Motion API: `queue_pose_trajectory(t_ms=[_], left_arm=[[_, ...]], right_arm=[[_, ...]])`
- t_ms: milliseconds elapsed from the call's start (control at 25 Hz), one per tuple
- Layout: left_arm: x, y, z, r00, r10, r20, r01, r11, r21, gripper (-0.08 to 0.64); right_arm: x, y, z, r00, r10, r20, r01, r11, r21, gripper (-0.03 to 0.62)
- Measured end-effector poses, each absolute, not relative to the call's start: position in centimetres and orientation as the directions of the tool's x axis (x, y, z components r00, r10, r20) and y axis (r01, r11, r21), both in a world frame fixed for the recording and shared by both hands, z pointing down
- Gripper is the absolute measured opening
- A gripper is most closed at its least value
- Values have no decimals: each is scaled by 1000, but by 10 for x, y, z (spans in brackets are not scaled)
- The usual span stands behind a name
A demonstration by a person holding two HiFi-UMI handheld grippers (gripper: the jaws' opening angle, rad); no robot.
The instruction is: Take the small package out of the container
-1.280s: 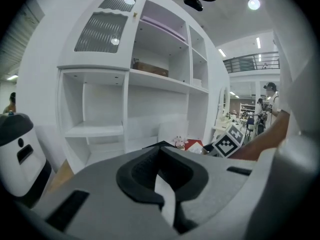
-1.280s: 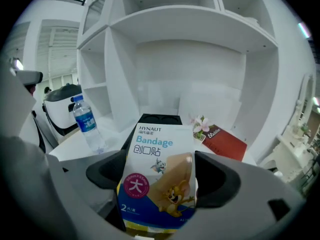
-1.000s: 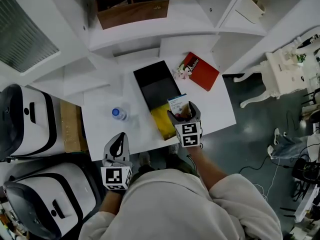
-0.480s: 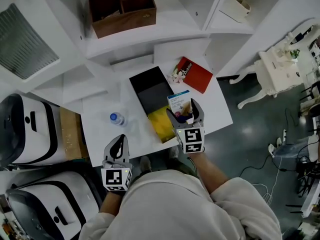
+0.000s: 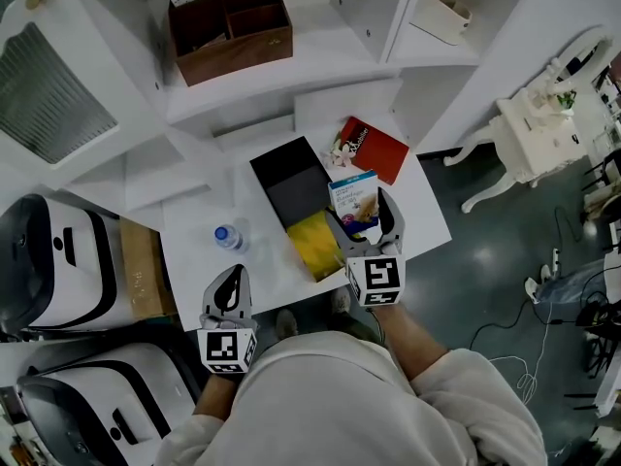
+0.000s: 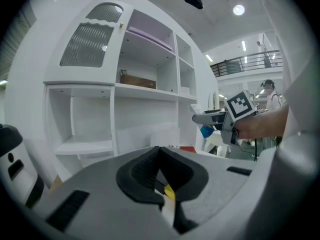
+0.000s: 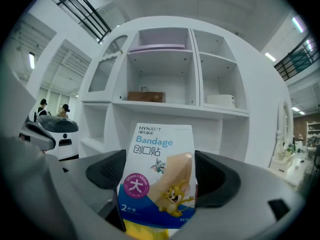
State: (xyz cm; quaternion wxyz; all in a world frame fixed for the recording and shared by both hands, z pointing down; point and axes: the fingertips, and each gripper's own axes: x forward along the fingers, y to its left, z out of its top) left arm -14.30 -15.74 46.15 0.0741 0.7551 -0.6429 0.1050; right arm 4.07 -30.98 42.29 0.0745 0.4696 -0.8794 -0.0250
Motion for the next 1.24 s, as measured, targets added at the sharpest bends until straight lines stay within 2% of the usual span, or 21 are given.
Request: queue_pose_trajectory(t_ms=[600,1240], left_arm=[[-144,-151,452,152,-959,240,-984,-169,-50,8],[-143,-153,447,158,-961,227,-983,-176,-58,8]], right_arm=[[51,-296,382,-529,-849,-5,-843,524,122,433],[56,-295,374,-519,-854,-24,-849,513,127,433]])
